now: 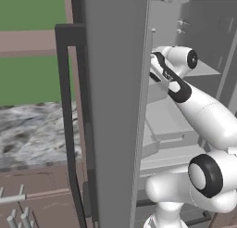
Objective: Open the fridge, grab two sodas, and place both sodas inside the bowl with ice on the dining counter.
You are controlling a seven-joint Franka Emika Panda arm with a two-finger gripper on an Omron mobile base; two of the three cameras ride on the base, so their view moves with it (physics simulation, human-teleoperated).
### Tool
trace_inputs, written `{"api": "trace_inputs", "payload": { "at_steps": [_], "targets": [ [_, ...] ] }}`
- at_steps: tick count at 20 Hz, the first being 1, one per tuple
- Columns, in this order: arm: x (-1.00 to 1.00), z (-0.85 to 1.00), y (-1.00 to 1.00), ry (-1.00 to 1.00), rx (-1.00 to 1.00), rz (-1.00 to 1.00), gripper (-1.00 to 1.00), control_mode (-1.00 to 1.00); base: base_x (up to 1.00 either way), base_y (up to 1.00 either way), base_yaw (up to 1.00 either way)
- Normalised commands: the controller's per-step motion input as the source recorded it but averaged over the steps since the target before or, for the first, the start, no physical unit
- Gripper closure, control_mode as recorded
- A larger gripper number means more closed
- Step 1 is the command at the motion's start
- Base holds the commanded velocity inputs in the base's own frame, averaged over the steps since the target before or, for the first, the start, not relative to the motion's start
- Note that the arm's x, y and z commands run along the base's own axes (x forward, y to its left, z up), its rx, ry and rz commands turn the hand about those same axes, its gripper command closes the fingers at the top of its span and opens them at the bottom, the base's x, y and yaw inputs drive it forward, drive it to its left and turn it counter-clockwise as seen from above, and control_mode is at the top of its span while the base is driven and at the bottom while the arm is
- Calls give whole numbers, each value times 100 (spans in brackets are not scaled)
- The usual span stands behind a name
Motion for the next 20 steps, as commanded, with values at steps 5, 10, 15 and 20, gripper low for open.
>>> {"api": "trace_inputs", "payload": {
  "at_steps": [5, 10, 15, 20],
  "targets": [
    [0, 0, 0, 0, 0, 0, 100, -100, 0, 0, 0],
    [-23, 0, -1, 0, 0, 1, 100, -100, 0, 0, 0],
    [-80, 10, -24, -3, 0, 1, 100, -100, 0, 0, 0],
    [-78, 52, -30, 1, 0, -1, 100, -100, 0, 0, 0]
  ]
}}
